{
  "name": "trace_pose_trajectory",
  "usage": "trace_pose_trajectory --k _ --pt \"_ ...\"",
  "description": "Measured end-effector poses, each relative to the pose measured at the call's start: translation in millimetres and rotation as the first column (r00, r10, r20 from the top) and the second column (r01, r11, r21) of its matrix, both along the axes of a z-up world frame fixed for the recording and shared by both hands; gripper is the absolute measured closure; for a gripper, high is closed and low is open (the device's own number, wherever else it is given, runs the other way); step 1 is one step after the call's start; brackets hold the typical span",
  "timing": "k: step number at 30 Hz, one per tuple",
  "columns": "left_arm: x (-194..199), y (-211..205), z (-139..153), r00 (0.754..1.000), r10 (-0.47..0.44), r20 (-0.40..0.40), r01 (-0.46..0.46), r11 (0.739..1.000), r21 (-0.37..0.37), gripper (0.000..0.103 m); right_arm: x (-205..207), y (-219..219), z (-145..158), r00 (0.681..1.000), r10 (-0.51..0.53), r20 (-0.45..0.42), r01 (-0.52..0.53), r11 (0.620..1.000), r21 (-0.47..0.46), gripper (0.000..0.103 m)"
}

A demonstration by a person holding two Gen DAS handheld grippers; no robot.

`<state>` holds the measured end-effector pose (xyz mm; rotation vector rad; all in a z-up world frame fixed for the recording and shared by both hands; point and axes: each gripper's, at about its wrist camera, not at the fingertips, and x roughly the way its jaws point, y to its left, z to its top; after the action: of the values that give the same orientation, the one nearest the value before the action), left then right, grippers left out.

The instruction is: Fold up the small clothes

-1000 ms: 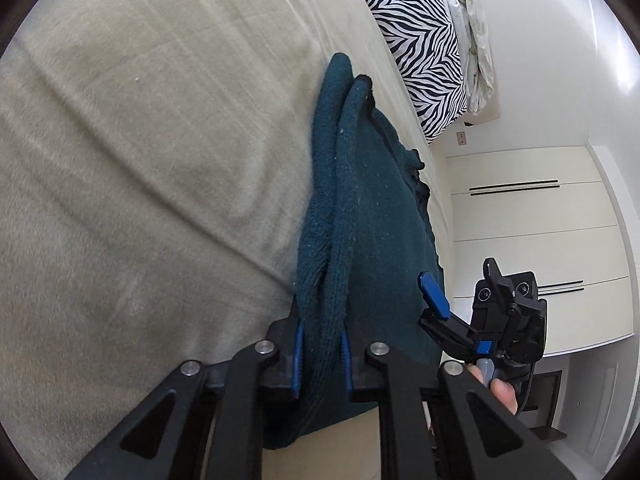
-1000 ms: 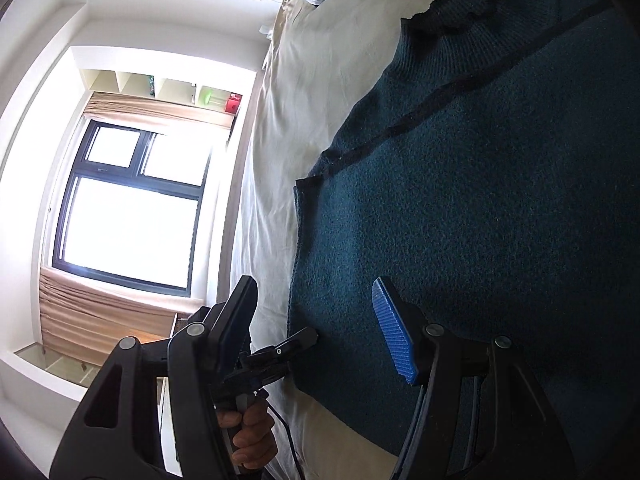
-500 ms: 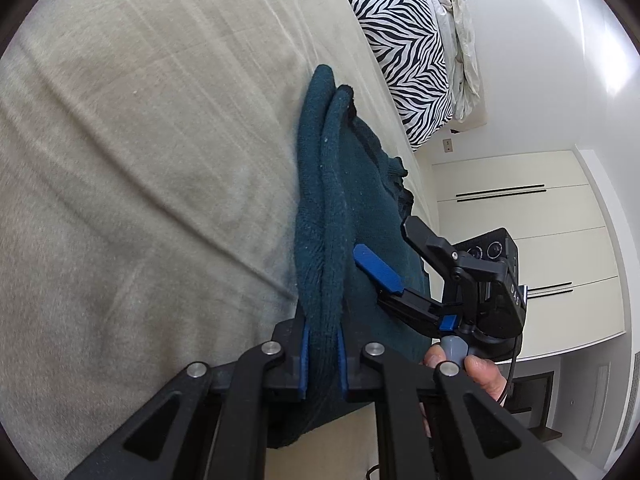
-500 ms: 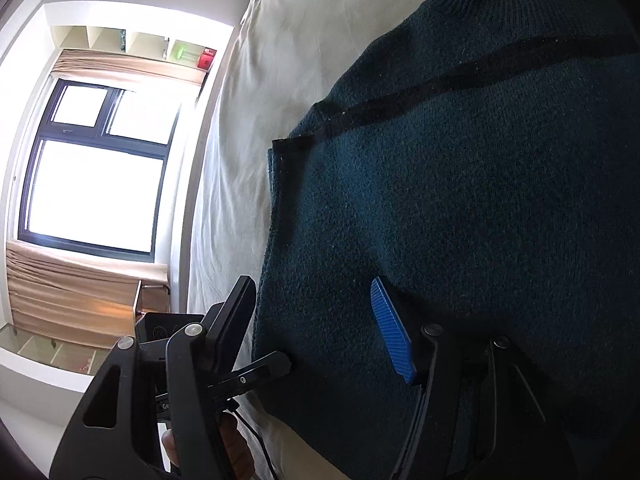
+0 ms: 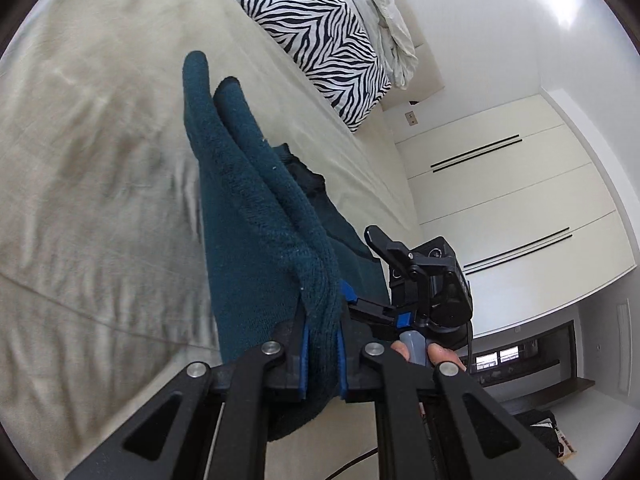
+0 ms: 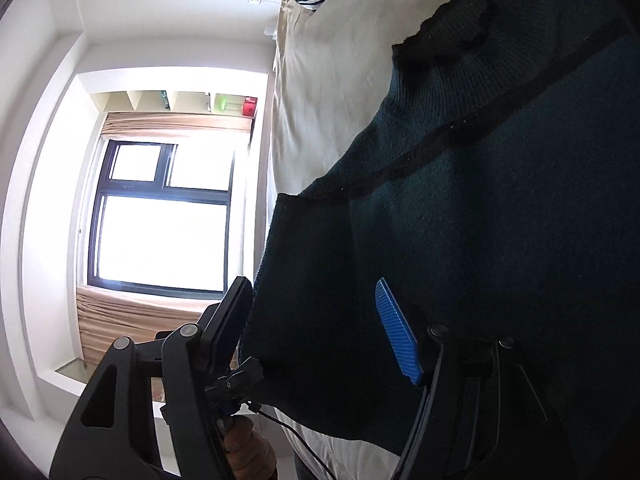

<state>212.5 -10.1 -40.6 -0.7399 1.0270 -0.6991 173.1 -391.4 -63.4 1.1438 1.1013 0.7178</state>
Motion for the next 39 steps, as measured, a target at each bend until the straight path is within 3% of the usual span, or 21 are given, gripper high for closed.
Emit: trace_pose_trajectory --k 6,9,13,14,16,19,21,25,26,28,30,32,39 --pt "3.2 -120.2 5.5 0.984 -0.173 0.041 0.171 0.984 0.049 0.092 -11.7 -97.6 4.9 0.995 -0.102 0.019 0.100 0.991 0.089 0.033" --pt "5.9 -171.9 -20.3 0.972 -0.234 0.007 0.234 0.971 0.046 0.092 -15.0 -147.4 -1.7 0.986 -0.167 0.006 0.165 0.981 0.106 0.028" --pt "5.7 -211.1 -64.2 0.965 -0.256 -0.060 0.261 0.958 0.117 0.088 -26.8 -186.2 -21.7 0.978 -0.202 -0.060 0.207 0.974 0.092 0.027" --pt "3.8 -213.5 -66.7 0.966 -0.254 -0.049 0.258 0.957 0.130 0.087 -29.1 -190.5 -24.4 0.978 -0.200 -0.062 0.205 0.974 0.093 0.029" --pt "-0.3 -209.3 -64.7 0.964 -0.265 -0.031 0.267 0.960 0.089 0.065 -30.9 -194.7 -25.4 0.981 -0.187 -0.054 0.191 0.976 0.100 0.029" --pt "-9.9 -194.4 -47.6 0.963 -0.269 0.003 0.269 0.961 0.067 0.045 -18.7 -183.1 -25.5 0.984 -0.170 -0.047 0.173 0.983 0.070 0.029" --pt "-24.8 -181.4 -32.9 0.959 -0.277 0.057 0.271 0.958 0.090 0.040 -3.5 -153.7 -30.2 0.987 -0.157 -0.047 0.159 0.987 0.035 0.029" --pt "-43.8 -146.3 -18.7 0.959 -0.259 0.113 0.247 0.963 0.109 0.039 -8.2 -131.6 -29.0 0.994 -0.106 -0.028 0.104 0.993 -0.062 0.030" --pt "-45.4 -136.7 -19.8 0.962 -0.248 0.116 0.236 0.966 0.109 0.039 -7.5 -128.3 -28.2 0.995 -0.097 -0.029 0.094 0.991 -0.091 0.035" --pt "-48.5 -123.6 -25.4 0.970 -0.219 0.107 0.206 0.971 0.121 0.039 -7.2 -122.4 -29.8 0.996 -0.077 -0.039 0.071 0.986 -0.151 0.048" --pt "-45.4 -112.9 -31.8 0.977 -0.196 0.078 0.187 0.976 0.112 0.039 -5.2 -116.4 -31.1 0.996 -0.067 -0.052 0.054 0.972 -0.229 0.076" --pt "-42.2 -106.2 -35.1 0.982 -0.179 0.056 0.173 0.979 0.107 0.039 -7.0 -114.2 -28.6 0.996 -0.075 -0.044 0.058 0.952 -0.301 0.086" --pt "-34.6 -114.0 -29.4 0.976 -0.200 0.083 0.190 0.976 0.110 0.039 -10.4 -125.9 8.8 0.992 -0.105 0.065 0.122 0.905 -0.409 0.089"
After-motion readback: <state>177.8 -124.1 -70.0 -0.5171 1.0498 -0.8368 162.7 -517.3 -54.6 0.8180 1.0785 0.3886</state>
